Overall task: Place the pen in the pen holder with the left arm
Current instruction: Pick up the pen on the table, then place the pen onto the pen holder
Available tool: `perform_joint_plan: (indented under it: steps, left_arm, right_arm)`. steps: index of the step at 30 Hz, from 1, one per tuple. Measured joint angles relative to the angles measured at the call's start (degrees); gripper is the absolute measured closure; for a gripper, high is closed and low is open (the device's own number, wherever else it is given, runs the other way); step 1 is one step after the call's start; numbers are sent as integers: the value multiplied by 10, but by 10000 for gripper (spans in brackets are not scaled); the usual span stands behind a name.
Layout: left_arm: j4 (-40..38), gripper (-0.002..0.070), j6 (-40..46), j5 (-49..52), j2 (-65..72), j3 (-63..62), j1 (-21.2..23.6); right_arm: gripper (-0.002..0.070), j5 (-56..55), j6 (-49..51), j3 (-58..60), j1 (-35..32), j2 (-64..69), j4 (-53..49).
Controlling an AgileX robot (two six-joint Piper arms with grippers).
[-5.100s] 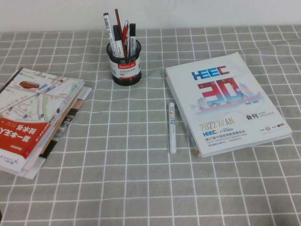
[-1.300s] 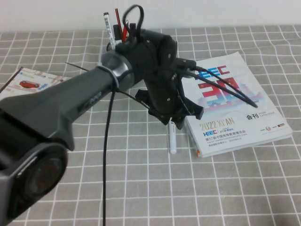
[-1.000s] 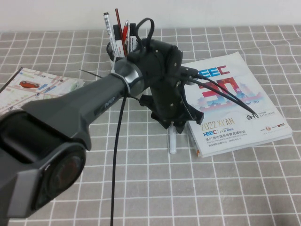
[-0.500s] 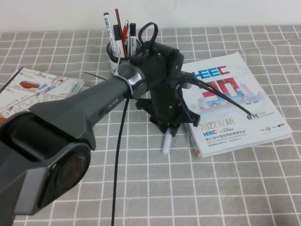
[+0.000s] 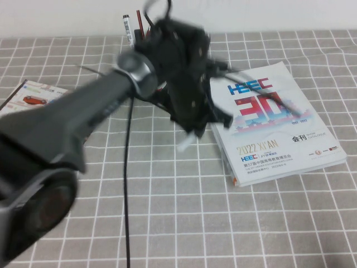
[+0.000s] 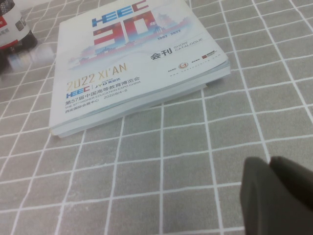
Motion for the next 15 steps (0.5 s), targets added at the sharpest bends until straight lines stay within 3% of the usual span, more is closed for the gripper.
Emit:
perform_joint_plan:
  steps: [15]
  left_arm:
    - [36, 566, 34, -1, -183, 4, -3]
  right_arm:
    - [691, 0, 0, 0, 0, 0, 0]
